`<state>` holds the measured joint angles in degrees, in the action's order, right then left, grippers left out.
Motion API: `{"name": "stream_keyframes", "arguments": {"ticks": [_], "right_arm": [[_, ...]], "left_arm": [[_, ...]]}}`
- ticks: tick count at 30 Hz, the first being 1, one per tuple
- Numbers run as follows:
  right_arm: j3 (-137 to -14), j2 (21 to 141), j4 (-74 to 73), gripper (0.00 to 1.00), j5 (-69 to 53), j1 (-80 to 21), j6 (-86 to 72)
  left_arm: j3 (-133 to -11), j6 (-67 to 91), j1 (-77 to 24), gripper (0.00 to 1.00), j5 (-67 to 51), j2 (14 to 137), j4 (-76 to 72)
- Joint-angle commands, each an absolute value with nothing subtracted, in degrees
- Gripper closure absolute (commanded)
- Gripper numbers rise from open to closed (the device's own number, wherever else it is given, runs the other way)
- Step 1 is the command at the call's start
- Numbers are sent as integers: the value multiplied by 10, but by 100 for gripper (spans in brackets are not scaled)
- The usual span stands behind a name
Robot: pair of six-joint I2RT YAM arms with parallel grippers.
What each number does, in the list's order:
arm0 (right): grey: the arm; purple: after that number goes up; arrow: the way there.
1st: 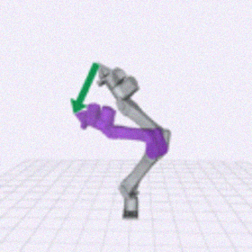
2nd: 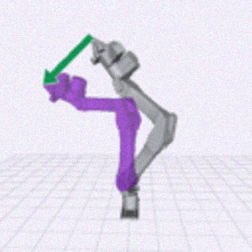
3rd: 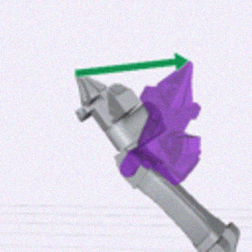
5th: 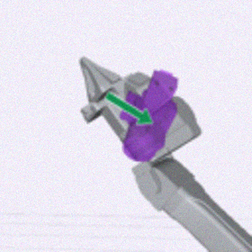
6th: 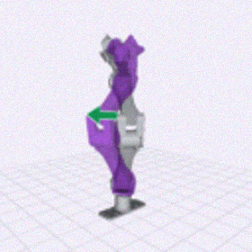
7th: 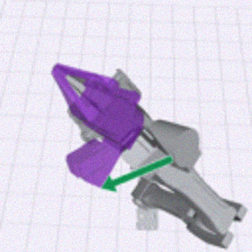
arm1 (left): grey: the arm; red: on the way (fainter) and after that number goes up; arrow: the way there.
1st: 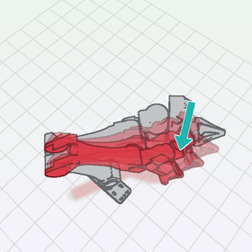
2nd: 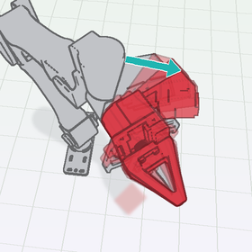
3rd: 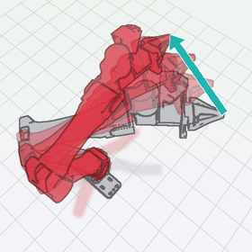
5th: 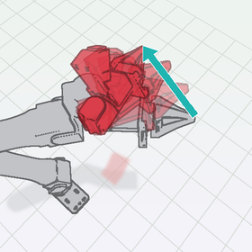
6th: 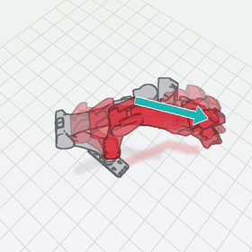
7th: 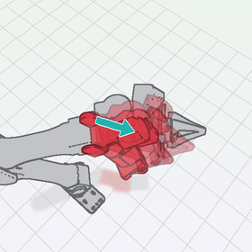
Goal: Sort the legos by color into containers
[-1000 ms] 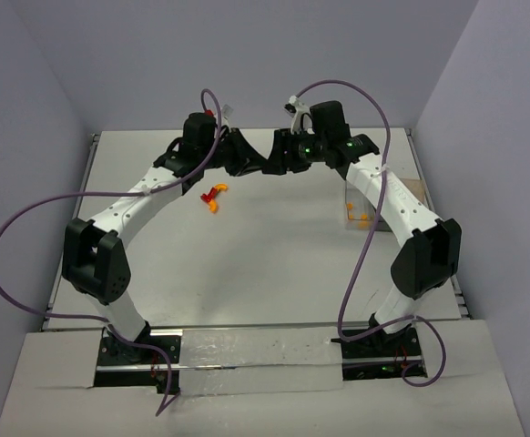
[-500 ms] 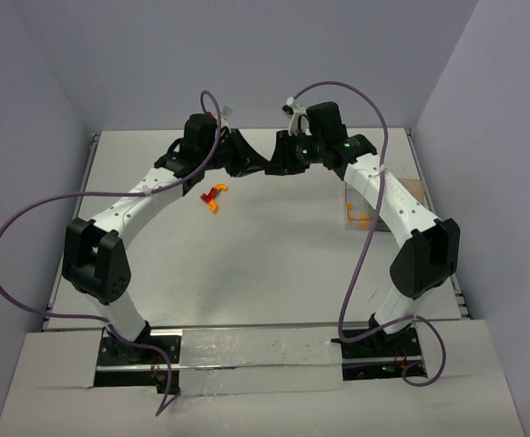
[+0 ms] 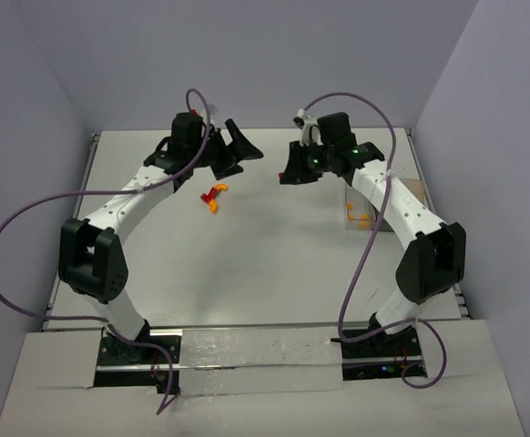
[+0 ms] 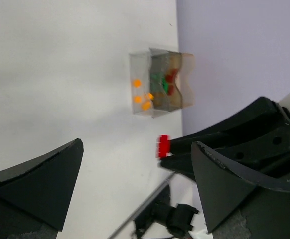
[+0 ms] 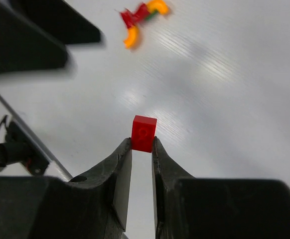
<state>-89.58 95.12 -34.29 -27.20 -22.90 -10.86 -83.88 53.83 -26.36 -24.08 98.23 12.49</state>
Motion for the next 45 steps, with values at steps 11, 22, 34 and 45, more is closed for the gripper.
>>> {"name": "stream_keyframes", "arguments": {"ticks": [11, 22, 34, 45], "right_arm": [[-831, 871, -537, 100, -235, 136, 273], [-946, 1027, -569, 99, -132, 244, 355], [-992, 1126, -541, 77, -107, 246, 335], [-1029, 1133, -559, 47, -139, 233, 306]], "left_arm": [[-828, 152, -186, 1, -158, 908, 200], [-822, 64, -186, 1, -143, 945, 239], [-833, 6, -185, 1, -132, 969, 276], [-831, -31, -155, 2, -177, 986, 318]]}}
